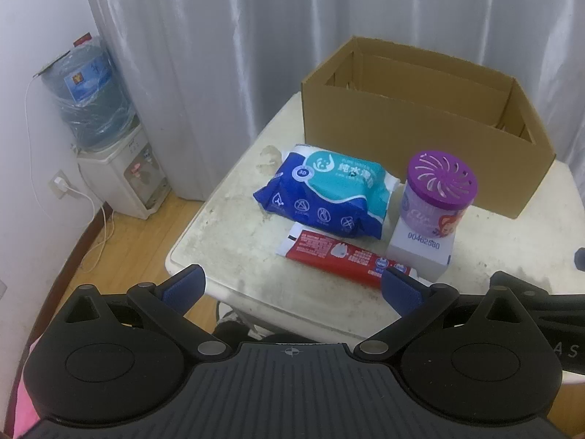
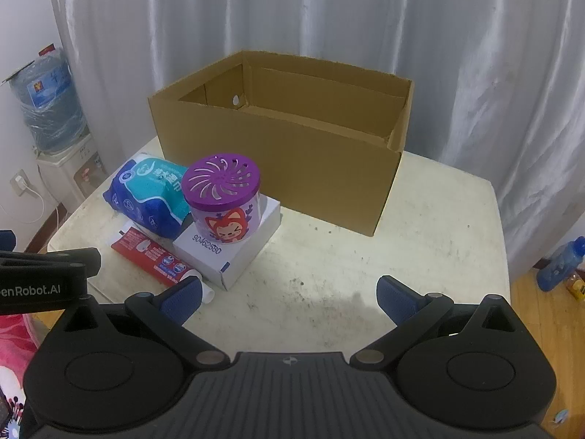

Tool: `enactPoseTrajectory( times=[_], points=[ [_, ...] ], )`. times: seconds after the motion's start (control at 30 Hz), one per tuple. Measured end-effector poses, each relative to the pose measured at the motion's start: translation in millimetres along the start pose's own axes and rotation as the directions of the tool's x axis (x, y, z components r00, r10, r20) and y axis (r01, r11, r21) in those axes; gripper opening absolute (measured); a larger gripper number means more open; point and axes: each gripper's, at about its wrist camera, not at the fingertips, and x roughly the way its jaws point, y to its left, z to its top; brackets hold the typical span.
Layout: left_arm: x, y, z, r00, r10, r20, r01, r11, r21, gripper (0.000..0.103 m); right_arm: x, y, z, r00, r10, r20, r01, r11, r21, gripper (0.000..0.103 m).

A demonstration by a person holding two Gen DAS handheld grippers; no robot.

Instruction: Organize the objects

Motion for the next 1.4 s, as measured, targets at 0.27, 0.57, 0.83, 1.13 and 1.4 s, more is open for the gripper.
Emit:
enactPoseTrajectory(
  times=[0.27, 0.57, 0.83, 1.13, 1.4],
  points=[
    [0.3, -0.1, -1.4, 1.0, 0.001, -0.003, -0.001, 1.0, 0.001, 0.103, 0.0, -2.5, 0.0, 1.0, 0.0, 0.0, 0.0, 1.0, 0.001, 0.103],
    [0.4, 1.5, 1.4, 1.0, -0.001, -0.009, 0.001, 1.0, -0.003, 0.103, -0.1, -5.2, 3.1, 1.0, -0.002, 0.0, 0.002, 1.0, 0.001, 0.103],
    [0.5, 1.4, 2.0, 1.0, 0.001, -0.011, -0.001, 1.0, -0.002, 0.103, -1.4, -2.6, 5.0, 1.0, -0.005, 0.006, 0.005, 1.0, -0.003, 0.103],
    [0.5, 1.3, 1.3, 1.0, 0.001, -0.011, -0.001, 1.0, -0.001, 0.103, -1.6, -2.1, 4.8, 1.0, -0.006, 0.007, 0.006, 1.0, -0.004, 0.103],
    [1.6, 1.1, 0.1, 1.0, 0.0, -0.014, 0.0, 1.0, -0.001, 0.103, 0.5, -1.4, 5.4, 1.0, -0.002, -0.004, 0.002, 1.0, -0.009, 0.103]
  ],
)
